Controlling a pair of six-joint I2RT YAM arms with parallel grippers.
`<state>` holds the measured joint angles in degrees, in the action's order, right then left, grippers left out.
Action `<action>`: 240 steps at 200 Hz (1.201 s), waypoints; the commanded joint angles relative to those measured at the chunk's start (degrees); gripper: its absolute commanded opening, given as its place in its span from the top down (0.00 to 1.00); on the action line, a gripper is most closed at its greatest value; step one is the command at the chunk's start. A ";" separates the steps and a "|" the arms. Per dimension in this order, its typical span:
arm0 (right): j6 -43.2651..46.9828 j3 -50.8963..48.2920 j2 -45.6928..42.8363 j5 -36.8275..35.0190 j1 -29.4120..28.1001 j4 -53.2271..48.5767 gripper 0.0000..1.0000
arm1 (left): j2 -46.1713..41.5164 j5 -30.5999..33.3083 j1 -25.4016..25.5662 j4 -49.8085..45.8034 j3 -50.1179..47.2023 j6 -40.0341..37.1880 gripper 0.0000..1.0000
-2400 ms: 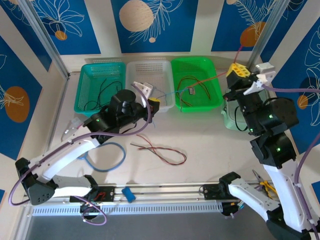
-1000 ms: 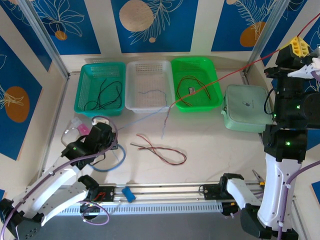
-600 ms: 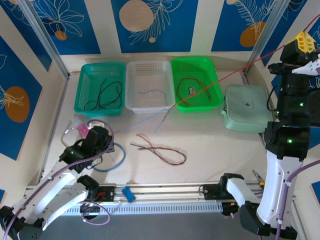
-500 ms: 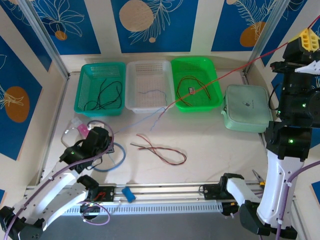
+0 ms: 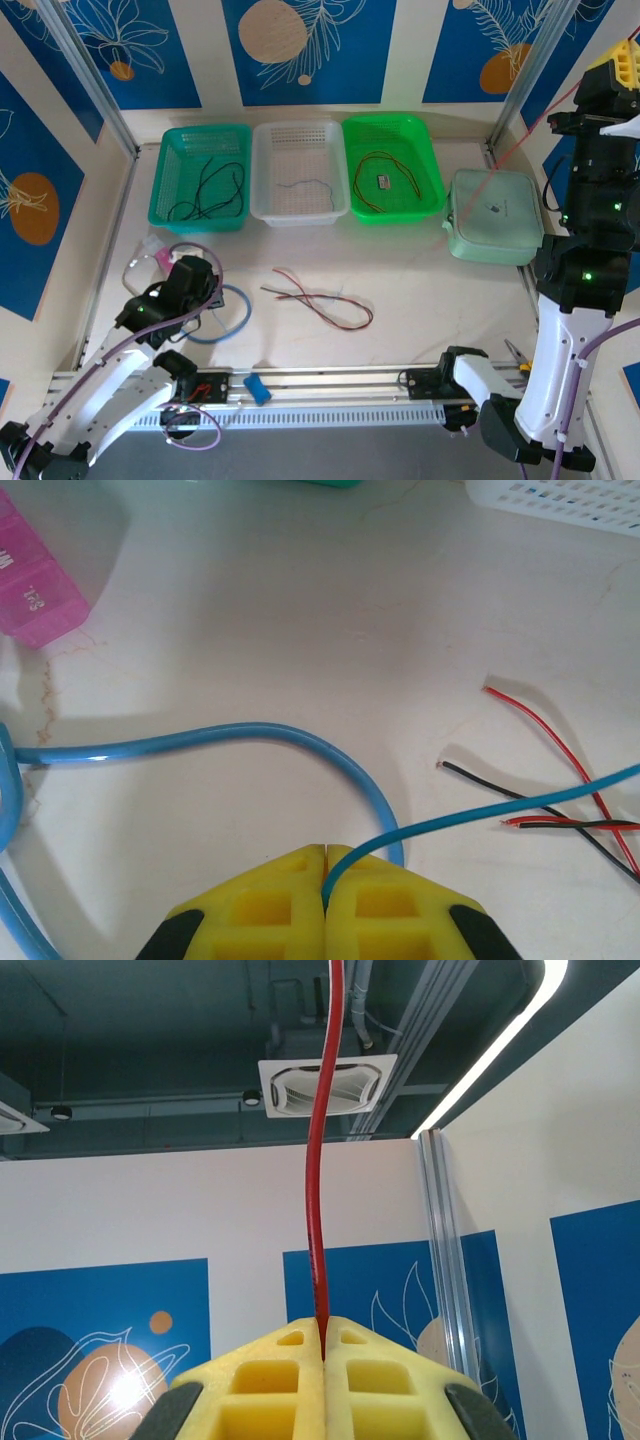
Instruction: Untangle the cables
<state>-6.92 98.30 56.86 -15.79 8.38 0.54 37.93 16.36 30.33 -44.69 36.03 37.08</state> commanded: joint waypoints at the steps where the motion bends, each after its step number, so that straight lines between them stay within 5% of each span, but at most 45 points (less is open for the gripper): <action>1: 0.57 2.19 0.16 0.26 0.32 1.99 1.00 | -0.18 -0.45 -0.97 -1.67 0.48 -1.10 1.00; 63: -2.85 -2.04 -2.60 1.13 0.36 -0.99 1.00 | 5.45 -7.97 -1.01 6.89 5.23 -1.05 1.00; 168: -8.30 -12.25 -8.03 4.98 0.32 -7.66 1.00 | 24.38 -20.14 2.78 16.28 32.62 -4.50 1.00; 240: -9.96 -13.32 -8.34 6.30 -0.20 -8.68 1.00 | 35.10 -20.96 3.69 18.86 53.85 -10.00 1.00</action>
<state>-15.75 85.43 49.30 -10.09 8.38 -8.23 70.17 -3.01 33.67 -28.29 82.74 30.79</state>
